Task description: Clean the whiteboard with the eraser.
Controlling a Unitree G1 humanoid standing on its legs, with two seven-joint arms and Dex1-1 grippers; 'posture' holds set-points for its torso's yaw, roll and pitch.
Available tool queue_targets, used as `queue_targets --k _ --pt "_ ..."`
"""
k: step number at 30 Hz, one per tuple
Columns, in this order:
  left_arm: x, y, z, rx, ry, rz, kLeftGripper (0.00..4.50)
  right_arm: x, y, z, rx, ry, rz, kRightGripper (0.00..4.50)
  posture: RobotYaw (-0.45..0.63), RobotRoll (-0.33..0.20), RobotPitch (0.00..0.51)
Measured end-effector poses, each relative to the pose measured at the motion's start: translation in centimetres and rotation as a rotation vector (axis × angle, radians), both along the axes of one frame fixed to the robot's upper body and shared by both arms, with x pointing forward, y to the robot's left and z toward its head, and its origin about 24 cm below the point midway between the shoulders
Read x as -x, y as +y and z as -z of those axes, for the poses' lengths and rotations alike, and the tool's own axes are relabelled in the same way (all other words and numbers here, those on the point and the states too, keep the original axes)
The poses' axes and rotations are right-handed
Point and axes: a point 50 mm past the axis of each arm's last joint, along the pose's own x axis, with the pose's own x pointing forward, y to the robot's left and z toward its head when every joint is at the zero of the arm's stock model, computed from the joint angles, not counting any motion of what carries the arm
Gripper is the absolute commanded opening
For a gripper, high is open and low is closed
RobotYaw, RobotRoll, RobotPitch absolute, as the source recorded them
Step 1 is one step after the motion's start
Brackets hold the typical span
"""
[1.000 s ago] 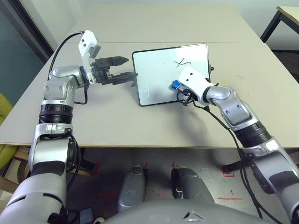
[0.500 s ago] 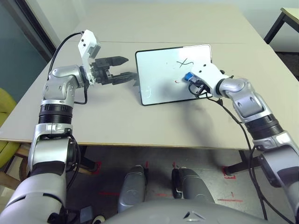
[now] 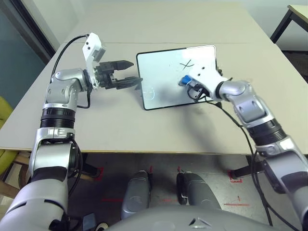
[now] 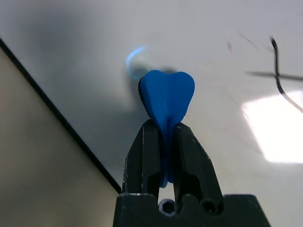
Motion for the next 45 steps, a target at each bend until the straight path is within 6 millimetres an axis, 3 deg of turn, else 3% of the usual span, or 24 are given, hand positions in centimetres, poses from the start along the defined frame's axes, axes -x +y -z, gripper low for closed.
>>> queue_targets --k 5,15,24,38,45 --pt "0.1 0.1 0.4 0.000 0.016 -0.002 4.50 0.5 1.1 0.1 0.015 0.005 -0.041 0.14 0.19 0.000 0.102" --pt "0.1 -0.1 0.5 0.003 0.016 0.001 4.50 -0.4 -1.6 -0.2 0.162 -0.044 0.043 0.14 0.18 0.000 0.099" --pt "0.1 -0.1 0.4 0.004 0.014 0.003 4.50 -0.5 -2.0 -0.2 0.184 -0.047 0.054 0.14 0.18 0.000 0.101" --pt "-0.1 -0.2 0.0 0.005 0.000 0.006 4.50 0.0 1.8 0.2 0.144 -0.048 -0.042 0.13 0.18 0.000 0.099" --pt "-0.1 -0.2 -0.1 0.005 -0.002 0.006 4.50 -0.1 1.7 0.1 0.153 -0.055 -0.044 0.13 0.18 0.000 0.100"
